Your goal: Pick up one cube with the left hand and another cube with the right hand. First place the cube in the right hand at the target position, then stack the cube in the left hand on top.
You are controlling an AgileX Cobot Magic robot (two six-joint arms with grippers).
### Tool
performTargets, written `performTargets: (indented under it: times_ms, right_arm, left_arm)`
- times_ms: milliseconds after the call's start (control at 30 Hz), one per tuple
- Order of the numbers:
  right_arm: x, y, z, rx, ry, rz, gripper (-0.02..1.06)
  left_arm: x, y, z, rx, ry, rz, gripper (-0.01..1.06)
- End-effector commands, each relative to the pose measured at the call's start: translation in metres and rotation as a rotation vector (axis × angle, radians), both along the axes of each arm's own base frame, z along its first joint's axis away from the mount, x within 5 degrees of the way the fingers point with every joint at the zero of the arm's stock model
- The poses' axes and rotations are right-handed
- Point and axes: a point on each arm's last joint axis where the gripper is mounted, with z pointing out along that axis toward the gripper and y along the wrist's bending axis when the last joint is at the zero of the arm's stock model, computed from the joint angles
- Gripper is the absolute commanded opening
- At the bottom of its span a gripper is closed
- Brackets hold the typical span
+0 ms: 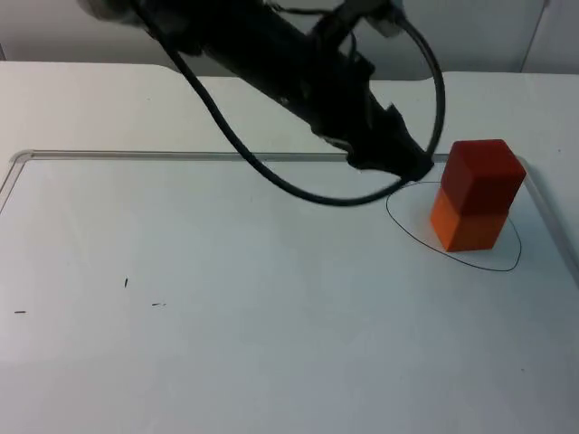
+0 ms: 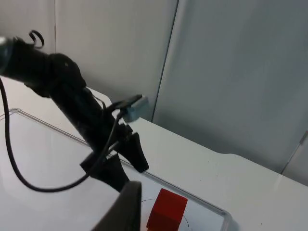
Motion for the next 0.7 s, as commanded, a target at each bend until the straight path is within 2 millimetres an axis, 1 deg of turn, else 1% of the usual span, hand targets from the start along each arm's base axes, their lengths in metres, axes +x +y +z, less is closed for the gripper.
performTargets:
  times_ms: [0,33,67,167,200,233,267,300,333,433,467,500,567,600,633,667]
  right_arm:
    - [0.001,0.0,0.0,-0.002,-0.009,-0.001,1.04]
    - [0.001,0.0,0.0,-0.002,-0.009,-0.001,1.04]
    - [0.001,0.0,0.0,-0.002,-0.009,-0.001,1.04]
    - [0.001,0.0,0.0,-0.002,-0.009,-0.001,1.04]
    - [0.001,0.0,0.0,-0.002,-0.009,-0.001,1.04]
    - [0.001,0.0,0.0,-0.002,-0.009,-0.001,1.04]
    - [0.001,0.0,0.0,-0.002,-0.009,-0.001,1.04]
    - [0.001,0.0,0.0,-0.002,-0.012,-0.001,1.04]
    - [0.001,0.0,0.0,-0.001,-0.014,-0.001,1.04]
    - [0.001,0.0,0.001,0.001,-0.024,-0.002,1.04]
    - [0.001,0.0,0.001,0.001,-0.024,-0.002,1.04]
    - [0.001,0.0,0.001,0.003,-0.028,-0.002,1.04]
    - [0.001,0.0,0.002,0.004,-0.03,-0.001,1.04]
    - [0.001,0.0,0.002,0.005,-0.032,-0.001,1.04]
    - [0.001,0.0,0.002,0.005,-0.032,-0.001,1.04]
    - [0.001,0.0,0.002,0.006,-0.034,-0.001,1.04]
  left_arm:
    - [-0.001,0.011,0.025,0.005,0.02,0.006,0.81]
    - [0.0,0.018,0.036,0.016,0.02,0.017,0.81]
    - [0.0,0.018,0.036,0.016,0.02,0.017,0.81]
    - [-0.004,0.033,0.077,0.001,0.026,0.05,0.81]
    - [-0.008,0.035,0.093,-0.009,0.01,0.053,0.81]
    - [-0.014,0.039,0.117,-0.015,-0.016,0.077,0.81]
    - [-0.014,0.039,0.117,-0.015,-0.016,0.077,0.81]
    - [-0.016,0.04,0.126,-0.017,-0.021,0.086,0.81]
    - [-0.021,0.042,0.14,-0.029,-0.033,0.095,0.81]
    - [-0.041,0.05,0.191,-0.079,-0.058,0.147,0.81]
    - [-0.041,0.05,0.191,-0.079,-0.058,0.147,0.81]
    - [-0.051,0.055,0.212,-0.099,-0.063,0.175,0.81]
    - [-0.068,0.064,0.241,-0.107,-0.064,0.226,0.81]
    - [-0.075,0.069,0.252,-0.093,-0.077,0.248,0.81]
    - [-0.075,0.069,0.252,-0.093,-0.077,0.248,0.81]
    - [-0.084,0.075,0.265,-0.082,-0.092,0.275,0.81]
